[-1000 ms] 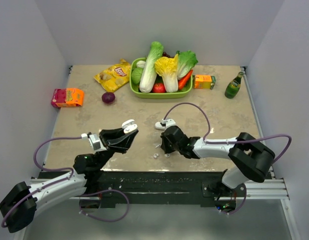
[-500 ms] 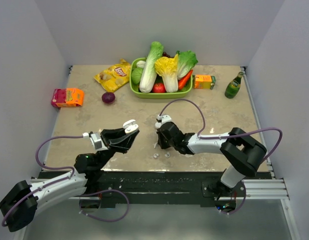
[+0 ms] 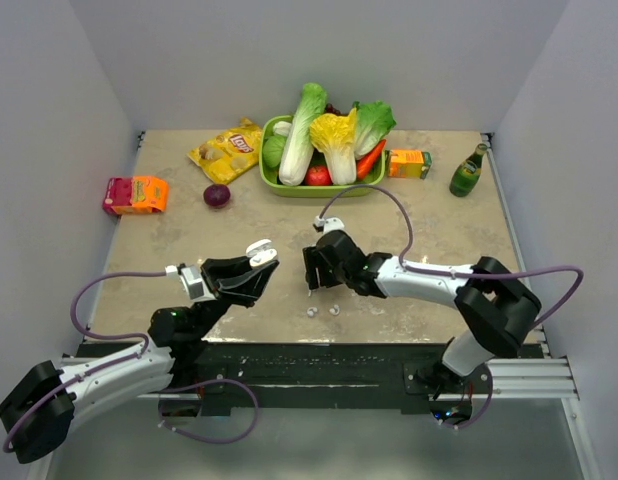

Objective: Insert the wireless bluetooth earbuds into the charging case
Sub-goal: Pick up the earbud from the center of the board.

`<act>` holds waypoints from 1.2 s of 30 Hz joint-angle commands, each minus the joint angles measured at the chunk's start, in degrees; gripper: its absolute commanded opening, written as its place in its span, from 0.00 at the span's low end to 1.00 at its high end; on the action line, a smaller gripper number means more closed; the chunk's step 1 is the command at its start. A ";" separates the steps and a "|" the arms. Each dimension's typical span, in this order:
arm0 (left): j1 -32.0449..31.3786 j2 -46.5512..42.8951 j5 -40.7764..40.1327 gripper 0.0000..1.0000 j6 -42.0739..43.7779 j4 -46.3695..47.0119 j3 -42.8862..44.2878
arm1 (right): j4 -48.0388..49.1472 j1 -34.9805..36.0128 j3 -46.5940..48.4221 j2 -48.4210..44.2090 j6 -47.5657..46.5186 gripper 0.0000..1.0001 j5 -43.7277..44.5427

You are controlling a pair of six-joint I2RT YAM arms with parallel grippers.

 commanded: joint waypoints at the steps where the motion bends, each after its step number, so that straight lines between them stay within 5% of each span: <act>1: -0.18 -0.81 -0.84 0.00 -0.50 4.80 -6.41 | -8.39 0.85 7.70 2.65 3.66 0.68 0.92; 21: -1.50 -1.78 -4.62 0.00 -1.73 1.54 -5.88 | -19.22 3.67 17.98 14.69 8.23 0.61 4.62; 27: -2.12 -3.53 -5.85 0.00 -1.55 -0.48 -6.06 | -22.99 4.28 18.77 16.19 8.50 0.52 5.05; 36: -3.00 -3.97 -6.11 0.00 -1.64 -1.10 -5.97 | -30.37 5.34 22.20 17.95 7.45 0.54 4.71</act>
